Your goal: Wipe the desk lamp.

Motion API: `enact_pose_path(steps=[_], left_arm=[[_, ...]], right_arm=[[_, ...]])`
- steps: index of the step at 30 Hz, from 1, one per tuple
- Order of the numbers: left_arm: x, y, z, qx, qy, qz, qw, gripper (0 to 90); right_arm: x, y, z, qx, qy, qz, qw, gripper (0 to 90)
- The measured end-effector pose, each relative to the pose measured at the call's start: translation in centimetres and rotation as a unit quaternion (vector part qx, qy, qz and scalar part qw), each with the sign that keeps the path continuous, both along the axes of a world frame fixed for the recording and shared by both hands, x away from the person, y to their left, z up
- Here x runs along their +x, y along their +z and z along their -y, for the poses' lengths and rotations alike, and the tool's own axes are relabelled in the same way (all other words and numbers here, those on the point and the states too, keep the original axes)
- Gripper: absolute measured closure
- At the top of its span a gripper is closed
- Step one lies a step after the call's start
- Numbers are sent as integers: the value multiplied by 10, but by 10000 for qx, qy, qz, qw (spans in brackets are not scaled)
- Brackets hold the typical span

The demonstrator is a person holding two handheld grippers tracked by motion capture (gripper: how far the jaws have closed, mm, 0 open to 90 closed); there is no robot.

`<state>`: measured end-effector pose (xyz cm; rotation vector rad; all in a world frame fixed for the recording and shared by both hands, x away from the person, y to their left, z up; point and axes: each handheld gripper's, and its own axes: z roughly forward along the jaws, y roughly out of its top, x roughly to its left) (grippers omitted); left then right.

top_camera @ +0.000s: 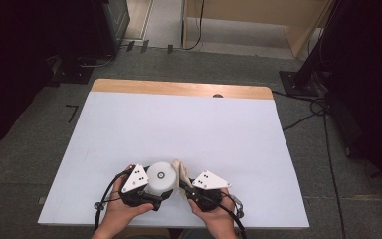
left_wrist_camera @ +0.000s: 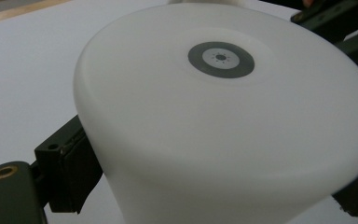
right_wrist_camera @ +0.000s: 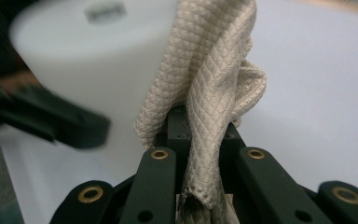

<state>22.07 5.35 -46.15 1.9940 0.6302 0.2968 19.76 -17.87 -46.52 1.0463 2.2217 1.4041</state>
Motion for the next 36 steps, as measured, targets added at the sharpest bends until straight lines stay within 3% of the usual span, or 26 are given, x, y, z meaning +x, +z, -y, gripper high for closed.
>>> enact_pose_path(steps=[6, 9, 13, 16, 19, 21, 25, 29, 31, 36], left_arm=[[1, 0, 0, -25, -8, -17, 10000, 68], [0, -1, 0, -63, -1, 4, 10000, 68], [0, -1, 0, -54, -13, 6, 10000, 68], [0, -1, 0, -55, -10, 10, 10000, 68], [0, -2, 0, -65, -13, 14, 10000, 68], [1, -2, 0, -74, -11, 5, 10000, 68], [2, -1, 0, -65, -52, 85, 9999, 71], [6, 0, -1, -78, -154, 160, 9997, 77], [10, -1, -3, -142, -219, 178, 9995, 78], [10, -1, -8, -205, -104, 339, 9992, 73]], right_arm=[[7, -27, -1, -175, 58, -742, 9971, 823], [8, -28, -1, -174, 60, -757, 9970, 822], [3, -20, -1, -94, 5, -540, 9985, 823], [-5, -2, 0, 100, -82, -134, 9998, 823], [-12, 13, 0, 314, -175, 335, 9988, 824], [-13, 15, -1, 230, -193, 412, 9987, 824], [-4, -2, -1, 69, -134, -139, 9998, 825], [5, -27, -4, -222, -16, -881, 9959, 825], [7, -28, -2, -77, 5, -985, 9951, 824], [9, -20, 7, 108, -119, -859, 9962, 822]])
